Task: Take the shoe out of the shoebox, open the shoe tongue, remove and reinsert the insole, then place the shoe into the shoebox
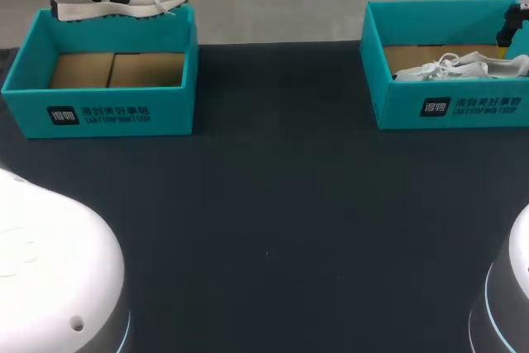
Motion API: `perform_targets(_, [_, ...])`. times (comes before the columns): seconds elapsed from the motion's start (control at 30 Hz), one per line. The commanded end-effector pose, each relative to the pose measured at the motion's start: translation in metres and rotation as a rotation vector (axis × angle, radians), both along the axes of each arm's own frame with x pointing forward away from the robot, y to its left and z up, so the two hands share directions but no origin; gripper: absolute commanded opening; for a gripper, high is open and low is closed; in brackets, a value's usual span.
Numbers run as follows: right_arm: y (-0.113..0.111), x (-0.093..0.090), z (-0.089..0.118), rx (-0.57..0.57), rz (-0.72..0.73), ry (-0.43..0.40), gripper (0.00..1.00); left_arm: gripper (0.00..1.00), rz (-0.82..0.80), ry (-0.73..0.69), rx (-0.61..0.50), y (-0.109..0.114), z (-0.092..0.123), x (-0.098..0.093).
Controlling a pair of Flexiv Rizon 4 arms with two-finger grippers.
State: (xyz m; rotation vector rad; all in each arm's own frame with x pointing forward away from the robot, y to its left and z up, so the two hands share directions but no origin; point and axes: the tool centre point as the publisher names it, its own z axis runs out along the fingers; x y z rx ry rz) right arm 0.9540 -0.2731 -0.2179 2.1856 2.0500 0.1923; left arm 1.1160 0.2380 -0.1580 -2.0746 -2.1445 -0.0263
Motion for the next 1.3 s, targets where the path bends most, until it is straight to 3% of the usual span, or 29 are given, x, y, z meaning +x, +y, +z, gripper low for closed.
perform_targets(0.03, [0.0,-0.001,0.0,-0.001,-0.001,-0.002,1.0,0.0,-0.025,-0.043,0.005,-0.014,0.014,-0.037])
perform_targets(0.5, [0.0,-0.001,0.0,-0.001,-0.001,-0.002,1.0,0.0,-0.068,-0.034,0.027,-0.043,0.016,-0.08])
perform_targets(0.6, [0.0,-0.001,0.0,-0.001,-0.001,-0.002,1.0,0.0,-0.093,-0.036,-0.009,-0.051,0.013,-0.087])
perform_targets(1.3, [0.0,-0.001,0.0,-0.001,-0.001,-0.002,1.0,0.0,-0.093,-0.036,-0.009,-0.051,0.013,-0.087])
